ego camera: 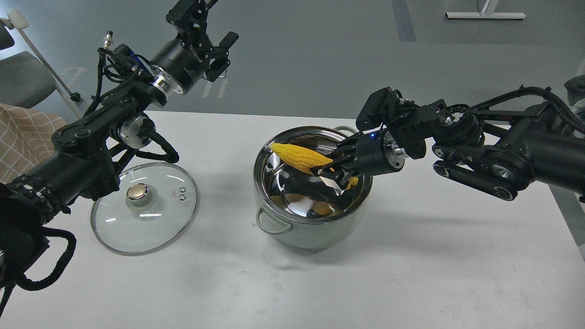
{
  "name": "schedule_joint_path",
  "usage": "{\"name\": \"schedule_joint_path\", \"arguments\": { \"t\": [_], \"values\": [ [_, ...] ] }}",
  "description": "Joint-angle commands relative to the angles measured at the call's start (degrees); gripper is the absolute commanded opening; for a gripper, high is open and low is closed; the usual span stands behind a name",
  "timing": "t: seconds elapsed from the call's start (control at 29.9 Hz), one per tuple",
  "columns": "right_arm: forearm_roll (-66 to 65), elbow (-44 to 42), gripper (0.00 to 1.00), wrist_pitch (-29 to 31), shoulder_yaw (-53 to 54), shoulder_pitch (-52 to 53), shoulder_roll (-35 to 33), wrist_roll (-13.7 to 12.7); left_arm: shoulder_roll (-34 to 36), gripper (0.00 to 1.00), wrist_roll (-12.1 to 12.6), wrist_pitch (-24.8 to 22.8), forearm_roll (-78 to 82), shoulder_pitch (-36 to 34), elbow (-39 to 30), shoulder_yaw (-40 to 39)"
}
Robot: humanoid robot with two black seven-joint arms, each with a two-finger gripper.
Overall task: Open pot and put corn in
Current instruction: 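Move the corn cob over the pot and lower it inside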
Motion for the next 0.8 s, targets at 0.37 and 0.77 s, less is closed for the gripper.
{"name": "schedule_joint_path", "arguments": {
  "t": [0.37,0.77],
  "values": [
    [0.01,-4.72,0.29,-0.31,-2.17,-1.79,4.87,-0.02,0.16,0.96,0.00,0.34,-0.07,0.17,0.02,-0.08],
    [0.01,-5.08,0.51,-0.31,-2.17,-2.49,5.05,-0.02,0.16,0.96,0.00,0.34,0.01,0.35,0.02,-0.08]
  ]
}}
